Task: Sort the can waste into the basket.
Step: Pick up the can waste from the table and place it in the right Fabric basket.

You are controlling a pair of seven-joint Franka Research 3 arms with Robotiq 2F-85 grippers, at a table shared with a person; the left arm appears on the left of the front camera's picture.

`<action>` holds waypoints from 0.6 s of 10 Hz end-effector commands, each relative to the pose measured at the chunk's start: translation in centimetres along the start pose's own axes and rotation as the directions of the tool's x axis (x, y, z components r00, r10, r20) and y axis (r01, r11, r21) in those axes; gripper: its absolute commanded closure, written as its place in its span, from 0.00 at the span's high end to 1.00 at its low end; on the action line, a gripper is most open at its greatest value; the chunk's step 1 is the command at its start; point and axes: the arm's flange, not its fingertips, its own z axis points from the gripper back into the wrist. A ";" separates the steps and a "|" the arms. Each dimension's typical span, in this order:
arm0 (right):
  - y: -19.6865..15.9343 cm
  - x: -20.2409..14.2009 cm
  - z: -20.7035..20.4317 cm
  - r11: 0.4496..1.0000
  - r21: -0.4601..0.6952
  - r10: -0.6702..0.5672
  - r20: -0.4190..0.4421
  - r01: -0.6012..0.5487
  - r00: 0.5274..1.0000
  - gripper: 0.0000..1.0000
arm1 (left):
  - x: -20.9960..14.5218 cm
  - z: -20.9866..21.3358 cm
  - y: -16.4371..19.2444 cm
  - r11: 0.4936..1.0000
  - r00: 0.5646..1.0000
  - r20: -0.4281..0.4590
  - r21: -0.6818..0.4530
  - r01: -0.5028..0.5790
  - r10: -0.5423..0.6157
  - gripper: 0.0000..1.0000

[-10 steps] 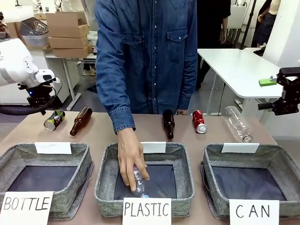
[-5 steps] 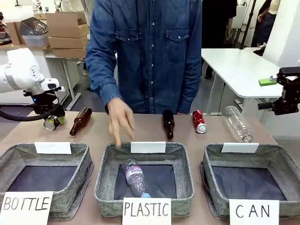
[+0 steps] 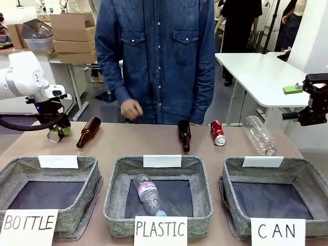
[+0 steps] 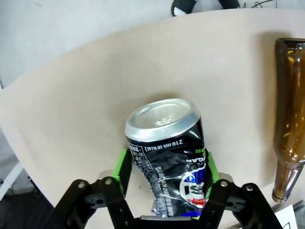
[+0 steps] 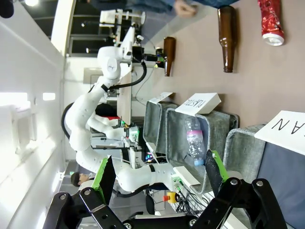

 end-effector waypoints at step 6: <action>0.2 0.4 -0.2 1.000 0.022 0.019 0.008 -0.019 1.000 1.00 | -0.3 1.1 0.1 1.000 1.000 0.020 -0.012 -0.015 0.016 0.03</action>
